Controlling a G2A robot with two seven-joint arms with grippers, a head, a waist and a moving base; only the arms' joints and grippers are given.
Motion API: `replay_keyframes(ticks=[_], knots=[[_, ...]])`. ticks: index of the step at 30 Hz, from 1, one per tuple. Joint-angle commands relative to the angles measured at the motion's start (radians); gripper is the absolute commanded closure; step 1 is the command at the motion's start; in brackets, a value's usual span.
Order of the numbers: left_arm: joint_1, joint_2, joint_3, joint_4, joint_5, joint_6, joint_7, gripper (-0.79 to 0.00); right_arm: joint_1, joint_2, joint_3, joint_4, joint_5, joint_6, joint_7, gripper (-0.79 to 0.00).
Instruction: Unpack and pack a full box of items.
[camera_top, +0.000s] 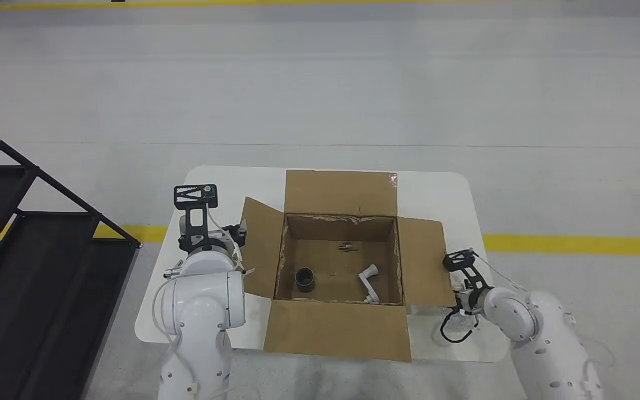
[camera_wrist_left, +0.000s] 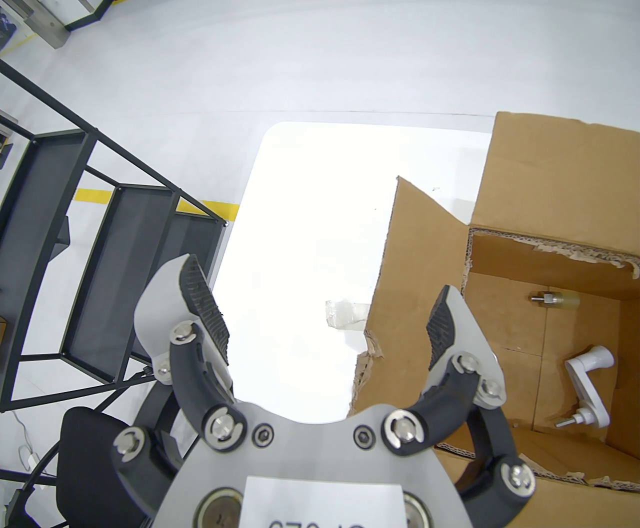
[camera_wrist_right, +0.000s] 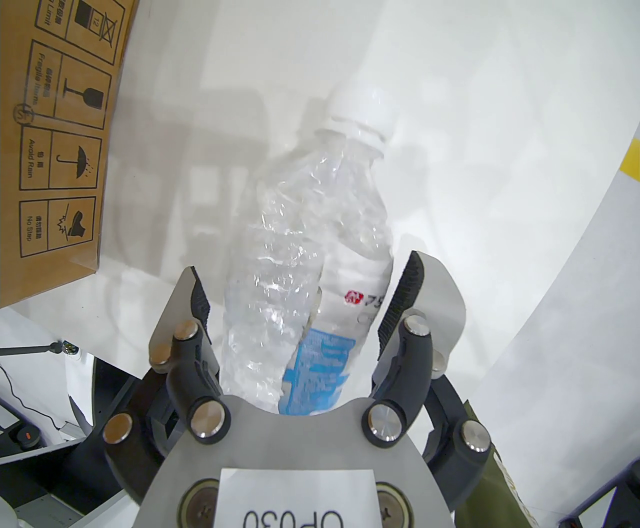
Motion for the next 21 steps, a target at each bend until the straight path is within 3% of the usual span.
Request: replay_keyframes(ticks=[1,7,12,13,15,16,17,21], knots=[[0.000,0.000,0.000,0.000,0.000,0.000,0.000,-0.785,-0.004,0.003,0.010,-0.012,0.007,0.006,0.001,-0.785],[0.000,0.000,0.000,0.000,0.000,0.000,0.000,-0.785,-0.030,0.015,0.070,-0.100,0.022,0.043,0.005,-0.785],[0.000,0.000,0.000,0.000,0.000,0.000,0.000,-0.785,-0.072,0.025,0.179,-0.249,0.030,0.156,-0.009,-0.785],[0.000,0.000,0.000,0.000,0.000,0.000,0.000,-0.785,-0.081,0.025,0.202,-0.290,0.051,0.172,-0.032,-0.403],[0.000,0.000,0.000,0.000,0.000,0.000,0.000,-0.785,-0.105,0.025,0.234,-0.353,0.093,0.187,-0.057,-0.237],[0.000,0.000,0.000,0.000,0.000,0.000,0.000,-0.785,-0.111,0.025,0.243,-0.387,0.113,0.190,-0.067,-0.040],[0.000,0.000,0.000,0.000,0.000,0.000,0.000,-0.785,-0.117,0.025,0.245,-0.419,0.129,0.191,-0.072,0.000],[0.005,0.001,-0.007,0.001,-0.004,0.002,0.022,-0.785,-0.109,0.025,0.199,-0.548,0.161,0.170,-0.070,0.000]])
